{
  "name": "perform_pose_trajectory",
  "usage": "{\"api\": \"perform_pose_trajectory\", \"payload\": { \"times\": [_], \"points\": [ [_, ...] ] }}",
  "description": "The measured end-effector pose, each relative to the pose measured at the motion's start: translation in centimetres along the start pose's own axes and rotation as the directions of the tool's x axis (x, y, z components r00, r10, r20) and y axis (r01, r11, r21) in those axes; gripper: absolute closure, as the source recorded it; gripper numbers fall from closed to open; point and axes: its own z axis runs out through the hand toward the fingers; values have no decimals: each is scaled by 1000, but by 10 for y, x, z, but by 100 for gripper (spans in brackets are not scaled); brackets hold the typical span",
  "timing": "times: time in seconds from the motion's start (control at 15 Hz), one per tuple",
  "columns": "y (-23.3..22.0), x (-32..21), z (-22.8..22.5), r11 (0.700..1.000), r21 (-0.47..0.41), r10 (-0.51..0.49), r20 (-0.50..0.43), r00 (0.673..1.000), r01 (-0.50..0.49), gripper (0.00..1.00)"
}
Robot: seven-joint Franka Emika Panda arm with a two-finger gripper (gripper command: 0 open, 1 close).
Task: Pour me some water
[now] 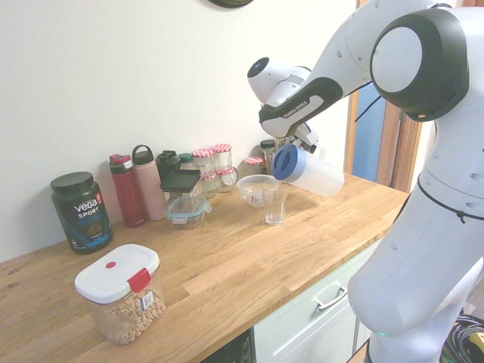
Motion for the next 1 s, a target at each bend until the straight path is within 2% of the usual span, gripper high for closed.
{"api": "perform_pose_trajectory", "payload": {
  "times": [0.27,0.47,0.67,1.0],
  "points": [
    [38,-35,-10,984,135,128,-86,988,-115,100],
    [64,-56,-15,926,292,290,-140,947,-241,100],
    [83,-71,-3,831,432,448,-145,882,-350,100],
    [108,-137,30,611,592,690,-73,720,-525,100]
  ]
}}
